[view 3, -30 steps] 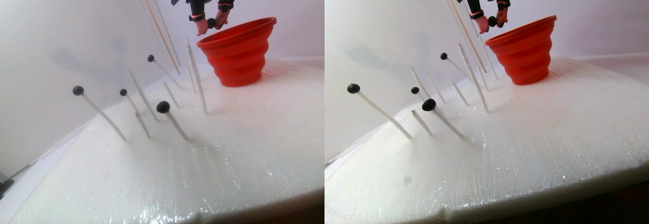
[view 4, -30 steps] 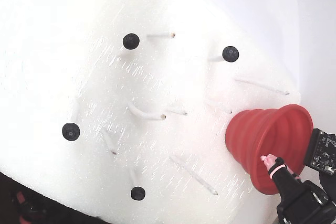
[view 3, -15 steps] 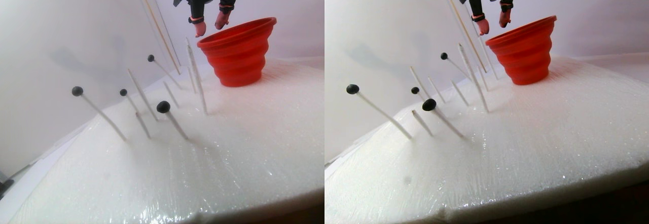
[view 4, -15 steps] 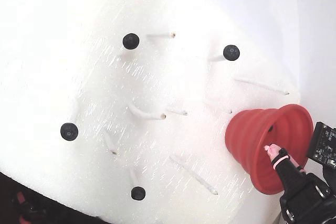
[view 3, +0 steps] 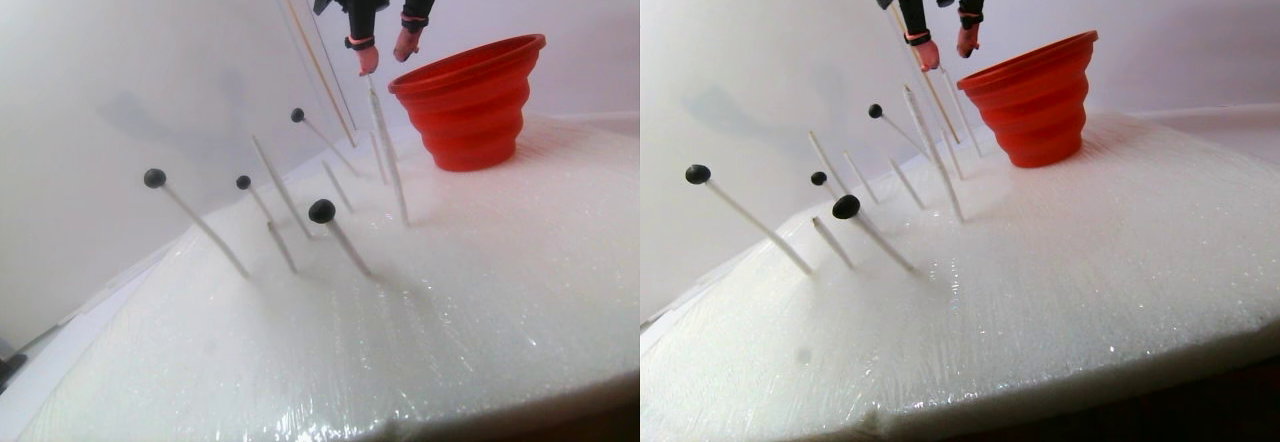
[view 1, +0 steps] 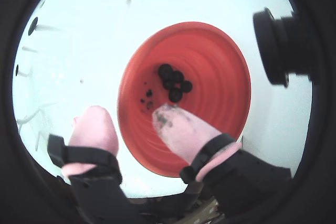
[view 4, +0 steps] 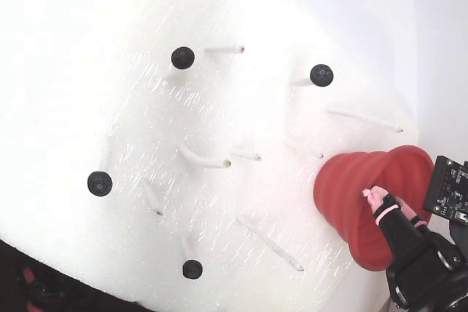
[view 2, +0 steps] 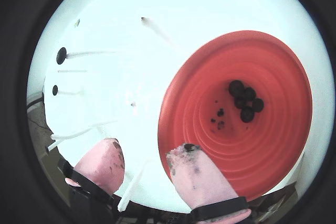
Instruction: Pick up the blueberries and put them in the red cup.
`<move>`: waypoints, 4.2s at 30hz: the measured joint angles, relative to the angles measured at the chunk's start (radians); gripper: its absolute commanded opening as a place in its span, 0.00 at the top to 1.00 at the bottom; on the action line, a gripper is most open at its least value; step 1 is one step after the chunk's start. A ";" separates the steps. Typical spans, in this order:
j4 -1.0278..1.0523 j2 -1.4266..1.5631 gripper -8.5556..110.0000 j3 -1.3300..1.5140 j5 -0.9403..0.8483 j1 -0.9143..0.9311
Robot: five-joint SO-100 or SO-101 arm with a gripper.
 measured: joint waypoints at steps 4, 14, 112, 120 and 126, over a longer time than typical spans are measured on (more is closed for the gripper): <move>0.000 0.000 0.80 0.000 -0.012 -0.034; -0.066 0.000 0.80 0.000 -0.023 -0.103; -0.604 -0.491 0.76 -0.084 -0.023 -0.284; -0.637 -0.545 0.76 -0.115 -0.021 -0.284; -0.643 -0.555 0.77 -0.115 -0.009 -0.287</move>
